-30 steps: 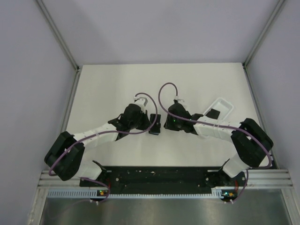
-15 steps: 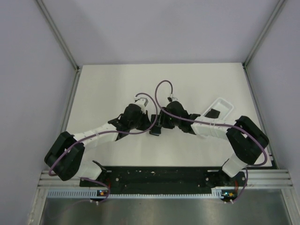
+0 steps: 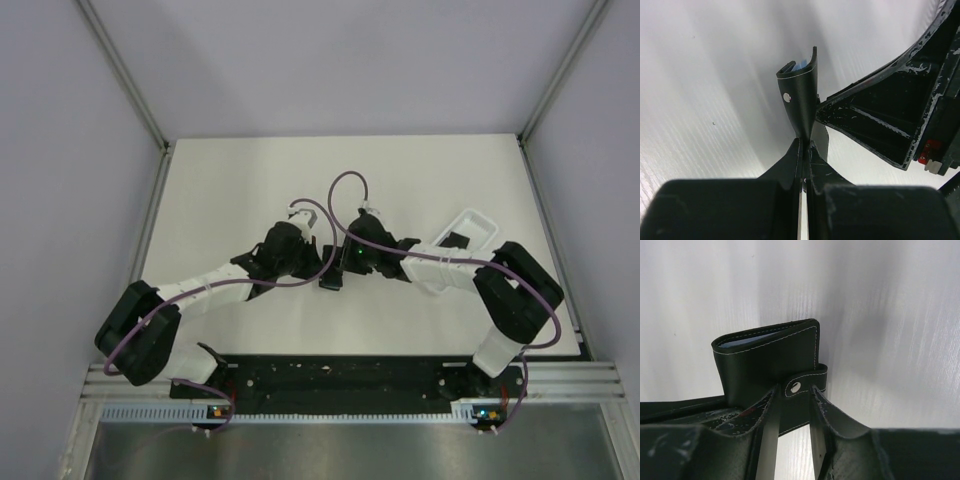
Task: Put the credit cards into the card holder
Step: Open the card holder at the center of the board, then pick up the credit card from the storage box.
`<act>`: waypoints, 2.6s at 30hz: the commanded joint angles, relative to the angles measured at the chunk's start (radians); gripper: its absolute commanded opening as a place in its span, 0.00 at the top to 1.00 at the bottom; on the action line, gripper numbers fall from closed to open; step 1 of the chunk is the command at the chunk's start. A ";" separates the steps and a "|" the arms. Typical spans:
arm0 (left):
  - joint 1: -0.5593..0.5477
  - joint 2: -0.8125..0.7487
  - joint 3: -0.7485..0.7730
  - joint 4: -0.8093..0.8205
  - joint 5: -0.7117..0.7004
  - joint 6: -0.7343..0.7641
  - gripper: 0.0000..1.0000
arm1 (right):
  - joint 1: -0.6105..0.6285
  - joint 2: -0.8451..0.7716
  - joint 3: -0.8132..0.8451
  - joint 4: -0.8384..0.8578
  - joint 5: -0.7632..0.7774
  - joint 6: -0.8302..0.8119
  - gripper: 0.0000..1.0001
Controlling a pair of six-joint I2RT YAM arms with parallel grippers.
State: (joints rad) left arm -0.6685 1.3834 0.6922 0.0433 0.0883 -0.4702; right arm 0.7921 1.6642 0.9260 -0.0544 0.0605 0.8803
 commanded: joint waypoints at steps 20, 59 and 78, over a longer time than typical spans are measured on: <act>0.003 -0.069 0.015 0.043 -0.058 -0.008 1.00 | 0.007 0.031 0.051 -0.157 0.085 -0.001 1.00; 0.020 -0.023 -0.054 0.119 -0.004 -0.036 1.00 | -0.025 -0.266 -0.058 -0.254 0.216 -0.090 0.66; 0.041 -0.150 -0.051 -0.029 -0.218 0.010 0.01 | -0.178 -0.632 -0.165 -0.410 0.269 -0.130 0.37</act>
State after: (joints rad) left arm -0.6308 1.3186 0.5575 0.0921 0.0280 -0.4973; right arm 0.6994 1.1221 0.7624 -0.3946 0.2932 0.7601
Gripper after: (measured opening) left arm 0.986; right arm 0.623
